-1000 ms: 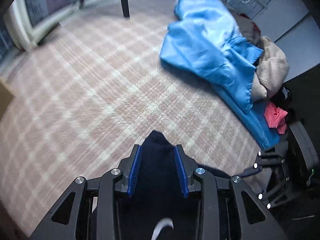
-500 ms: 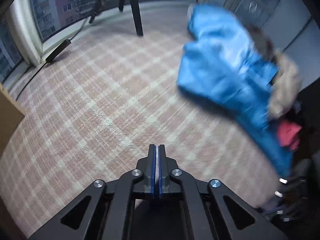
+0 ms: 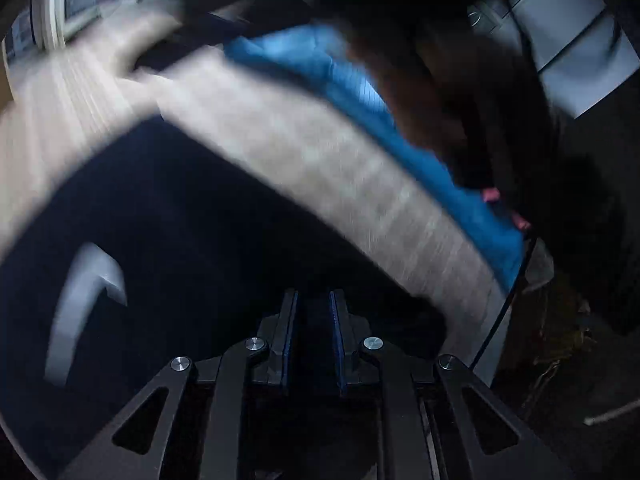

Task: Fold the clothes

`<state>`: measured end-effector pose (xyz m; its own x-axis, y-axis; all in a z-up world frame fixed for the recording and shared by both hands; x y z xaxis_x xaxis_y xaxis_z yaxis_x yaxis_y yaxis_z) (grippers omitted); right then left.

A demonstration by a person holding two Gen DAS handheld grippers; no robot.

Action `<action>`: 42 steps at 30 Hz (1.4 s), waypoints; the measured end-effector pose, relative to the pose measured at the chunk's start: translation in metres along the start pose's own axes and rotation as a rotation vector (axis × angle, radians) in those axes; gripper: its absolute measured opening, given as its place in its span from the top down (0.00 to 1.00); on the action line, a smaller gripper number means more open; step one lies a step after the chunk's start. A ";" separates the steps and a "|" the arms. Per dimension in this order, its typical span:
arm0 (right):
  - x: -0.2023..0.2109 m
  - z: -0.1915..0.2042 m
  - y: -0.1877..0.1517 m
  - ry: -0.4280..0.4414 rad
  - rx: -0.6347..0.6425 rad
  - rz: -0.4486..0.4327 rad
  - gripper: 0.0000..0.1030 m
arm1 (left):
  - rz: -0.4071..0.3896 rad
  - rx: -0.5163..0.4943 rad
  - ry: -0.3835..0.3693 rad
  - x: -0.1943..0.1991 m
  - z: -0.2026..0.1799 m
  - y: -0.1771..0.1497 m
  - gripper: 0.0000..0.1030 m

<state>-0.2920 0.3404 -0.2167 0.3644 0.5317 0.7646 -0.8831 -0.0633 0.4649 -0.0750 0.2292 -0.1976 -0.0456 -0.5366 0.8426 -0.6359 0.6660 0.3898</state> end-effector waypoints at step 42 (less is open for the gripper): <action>-0.056 0.218 -0.110 0.037 0.249 0.160 0.77 | -0.128 0.510 0.207 0.141 0.040 -0.231 0.87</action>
<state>-0.1512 0.1332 -0.2136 0.2111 0.5285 0.8222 -0.8274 -0.3513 0.4382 0.0344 -0.0211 -0.1840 0.1755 -0.4497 0.8758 -0.9207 0.2400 0.3077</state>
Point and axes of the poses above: each gripper's, at about its wrist camera, not at the fingertips, and x roughly against the way its jaws point, z to its left, y to its top, the point moved 4 cm from there along -x, roughly the way its jaws point
